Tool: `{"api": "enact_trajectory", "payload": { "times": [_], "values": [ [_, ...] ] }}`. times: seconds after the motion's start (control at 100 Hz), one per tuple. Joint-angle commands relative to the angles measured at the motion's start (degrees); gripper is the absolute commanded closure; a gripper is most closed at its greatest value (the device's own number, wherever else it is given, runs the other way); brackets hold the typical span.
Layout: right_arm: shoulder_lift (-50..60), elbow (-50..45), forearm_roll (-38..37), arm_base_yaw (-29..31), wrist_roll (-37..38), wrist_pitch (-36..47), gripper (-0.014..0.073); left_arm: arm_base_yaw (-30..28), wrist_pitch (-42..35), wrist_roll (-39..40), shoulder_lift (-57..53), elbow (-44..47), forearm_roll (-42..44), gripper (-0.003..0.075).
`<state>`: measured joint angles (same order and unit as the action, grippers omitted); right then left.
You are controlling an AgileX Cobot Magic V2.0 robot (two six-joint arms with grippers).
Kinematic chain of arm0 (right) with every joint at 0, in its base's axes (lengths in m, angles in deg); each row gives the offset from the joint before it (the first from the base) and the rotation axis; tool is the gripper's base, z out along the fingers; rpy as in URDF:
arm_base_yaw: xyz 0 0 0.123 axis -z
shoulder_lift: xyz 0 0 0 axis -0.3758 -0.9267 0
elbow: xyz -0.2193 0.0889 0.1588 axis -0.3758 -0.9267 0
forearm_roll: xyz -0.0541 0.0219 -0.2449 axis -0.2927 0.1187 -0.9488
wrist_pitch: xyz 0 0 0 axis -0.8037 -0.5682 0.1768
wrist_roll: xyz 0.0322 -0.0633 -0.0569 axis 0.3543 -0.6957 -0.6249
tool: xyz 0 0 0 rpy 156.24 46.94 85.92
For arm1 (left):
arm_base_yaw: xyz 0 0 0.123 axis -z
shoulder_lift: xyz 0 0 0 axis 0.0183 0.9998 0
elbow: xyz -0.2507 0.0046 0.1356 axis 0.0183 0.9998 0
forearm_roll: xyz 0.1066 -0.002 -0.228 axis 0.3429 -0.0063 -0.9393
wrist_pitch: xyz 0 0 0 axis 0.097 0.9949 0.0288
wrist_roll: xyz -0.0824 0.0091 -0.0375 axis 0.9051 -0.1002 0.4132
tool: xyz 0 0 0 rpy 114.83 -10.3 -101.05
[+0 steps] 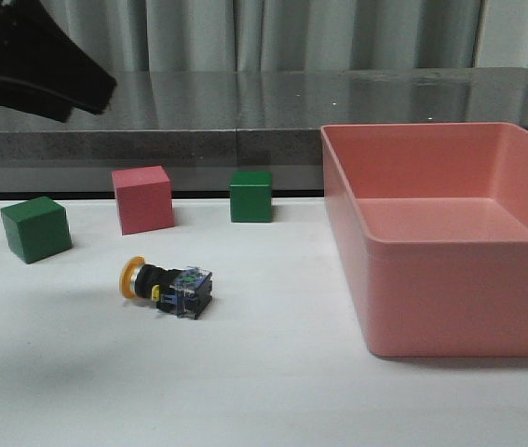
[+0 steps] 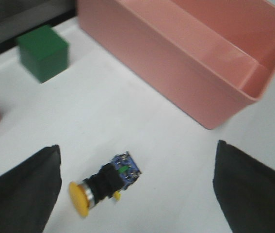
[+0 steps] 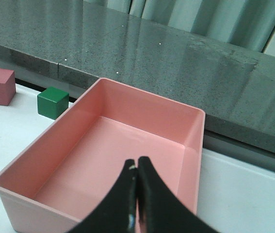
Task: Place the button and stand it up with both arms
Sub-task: 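Reach the left gripper down and grasp the button by its yellow cap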
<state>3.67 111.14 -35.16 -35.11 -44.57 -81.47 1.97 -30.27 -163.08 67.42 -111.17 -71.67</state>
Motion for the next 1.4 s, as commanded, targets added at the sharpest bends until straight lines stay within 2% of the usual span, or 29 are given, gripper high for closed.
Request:
{"api": "enact_trajectory", "payload": {
  "times": [0.0,0.1,0.39,0.82,1.02,1.25,1.39],
  "values": [
    [-0.15,1.46,0.2,0.27,0.12,4.66,0.067,0.25,7.67,-8.08,2.55,-4.25,-4.53,0.0125],
    [-0.15,1.46,0.2,0.27,0.12,4.59,0.067,0.25,12.22,-13.8,7.96,-8.81,-0.88,0.0125],
    [-0.15,1.46,0.2,0.27,0.12,4.59,0.067,0.25,12.36,-17.12,18.11,-17.15,-0.71,0.0125],
    [-0.15,1.16,0.2,0.27,0.12,4.41,0.067,0.36,11.25,-29.09,23.38,-17.27,2.73,0.0125],
    [-0.15,1.16,0.2,0.27,0.12,4.41,0.067,0.36,10.94,-30.82,27.16,-17.27,4.18,0.0125],
    [-0.15,1.16,0.2,0.27,0.12,4.47,0.067,0.48,11.45,-36.31,30.77,-17.27,4.23,0.0132],
    [-0.15,1.16,0.2,0.27,0.12,4.65,0.067,0.48,11.45,-36.31,32.61,-17.27,4.33,0.0133]
  ]
}}
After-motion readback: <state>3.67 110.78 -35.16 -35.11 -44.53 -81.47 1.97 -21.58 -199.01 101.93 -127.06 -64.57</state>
